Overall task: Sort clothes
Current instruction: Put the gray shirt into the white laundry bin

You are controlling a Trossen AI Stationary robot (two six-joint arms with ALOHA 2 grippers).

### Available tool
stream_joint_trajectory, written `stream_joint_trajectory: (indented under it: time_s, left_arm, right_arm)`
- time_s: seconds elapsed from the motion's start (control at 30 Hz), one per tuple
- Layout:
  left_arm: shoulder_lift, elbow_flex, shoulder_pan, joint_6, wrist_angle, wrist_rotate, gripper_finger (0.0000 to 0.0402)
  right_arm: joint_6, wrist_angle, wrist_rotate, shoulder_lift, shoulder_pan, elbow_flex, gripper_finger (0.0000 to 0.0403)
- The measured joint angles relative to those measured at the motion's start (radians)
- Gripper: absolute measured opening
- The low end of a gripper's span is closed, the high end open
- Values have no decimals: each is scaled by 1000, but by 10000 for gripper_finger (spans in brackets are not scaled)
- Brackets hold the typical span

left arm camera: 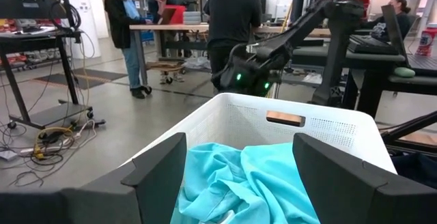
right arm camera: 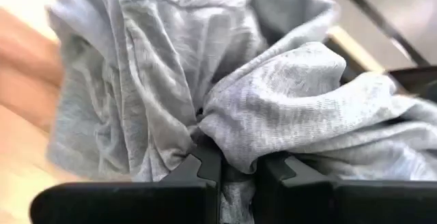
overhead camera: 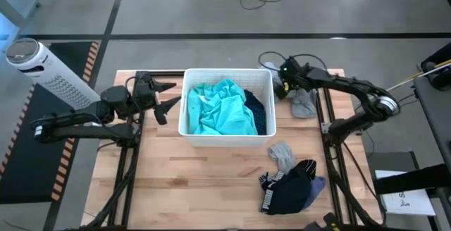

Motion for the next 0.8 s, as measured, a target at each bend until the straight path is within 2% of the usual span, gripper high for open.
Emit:
stream_joint_trajectory:
  time_s: [0.2, 0.47, 0.8]
  left_arm:
    - [0, 0, 0, 0, 3, 0, 259]
    - [1, 0, 0, 2, 9, -2, 259]
    - [1, 0, 0, 11, 19, -2, 259]
  right_arm:
    - [10, 0, 3, -192, 0, 1, 21]
    - [11, 58, 92, -423, 1, 2, 21]
    - [-84, 275, 102, -580, 3, 19, 21]
